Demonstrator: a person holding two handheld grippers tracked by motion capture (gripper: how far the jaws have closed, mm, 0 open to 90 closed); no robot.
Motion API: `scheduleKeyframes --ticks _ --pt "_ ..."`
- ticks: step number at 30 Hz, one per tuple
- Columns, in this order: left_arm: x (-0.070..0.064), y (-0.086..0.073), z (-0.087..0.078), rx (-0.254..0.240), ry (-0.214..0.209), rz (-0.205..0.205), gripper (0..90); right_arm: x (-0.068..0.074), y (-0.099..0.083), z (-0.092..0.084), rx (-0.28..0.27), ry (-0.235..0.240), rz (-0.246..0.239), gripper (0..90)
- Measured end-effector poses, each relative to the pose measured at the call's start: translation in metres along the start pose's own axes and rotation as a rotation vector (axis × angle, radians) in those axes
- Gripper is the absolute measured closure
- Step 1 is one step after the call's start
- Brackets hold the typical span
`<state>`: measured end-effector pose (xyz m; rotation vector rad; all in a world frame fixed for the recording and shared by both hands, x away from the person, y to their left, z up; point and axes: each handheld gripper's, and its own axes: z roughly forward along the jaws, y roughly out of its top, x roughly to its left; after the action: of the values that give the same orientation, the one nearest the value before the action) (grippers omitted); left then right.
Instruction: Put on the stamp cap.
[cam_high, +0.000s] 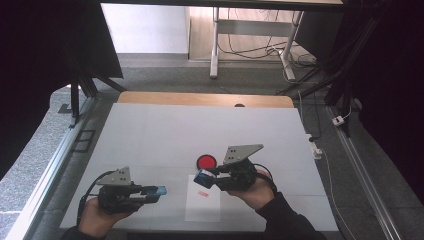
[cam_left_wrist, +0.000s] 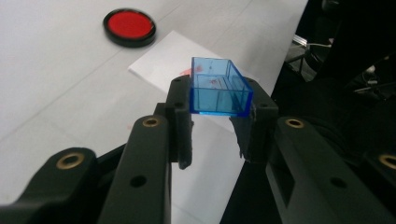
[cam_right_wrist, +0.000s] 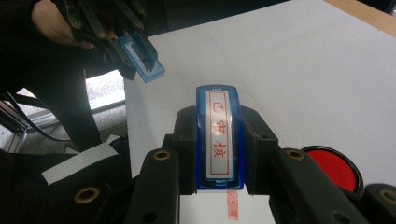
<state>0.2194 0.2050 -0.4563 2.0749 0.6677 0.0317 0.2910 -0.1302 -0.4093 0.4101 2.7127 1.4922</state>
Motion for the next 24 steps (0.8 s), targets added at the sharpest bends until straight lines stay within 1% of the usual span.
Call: scheduleKeyframes --ticks 4,9,13,16,17,18,22,24 --pt "-0.001 0.008 0.006 0.000 -0.032 0.027 68.6 0.002 0.001 0.000 -0.007 0.011 -0.005 71.2" --pt "-0.002 0.018 0.013 -0.008 -0.069 0.061 68.6 0.003 0.005 -0.005 -0.027 0.029 -0.011 71.2" --pt "-0.002 0.027 0.019 -0.019 -0.112 0.082 68.6 0.004 0.008 -0.008 -0.050 0.048 -0.009 71.2" --pt "0.000 0.033 0.024 -0.020 -0.141 0.099 68.7 0.006 0.009 -0.009 -0.057 0.059 -0.015 71.2" --pt "0.000 0.035 0.026 -0.023 -0.146 0.099 68.7 0.006 0.010 -0.009 -0.058 0.061 -0.019 71.2" --pt "0.001 0.037 0.028 -0.024 -0.161 0.098 68.8 0.006 0.010 -0.010 -0.063 0.065 -0.018 71.2" --pt "0.002 0.043 0.035 -0.013 -0.195 0.120 68.9 0.007 0.013 -0.013 -0.077 0.076 -0.024 71.2" --pt "0.003 0.046 0.039 -0.012 -0.216 0.123 68.8 0.007 0.013 -0.014 -0.082 0.082 -0.026 71.2"
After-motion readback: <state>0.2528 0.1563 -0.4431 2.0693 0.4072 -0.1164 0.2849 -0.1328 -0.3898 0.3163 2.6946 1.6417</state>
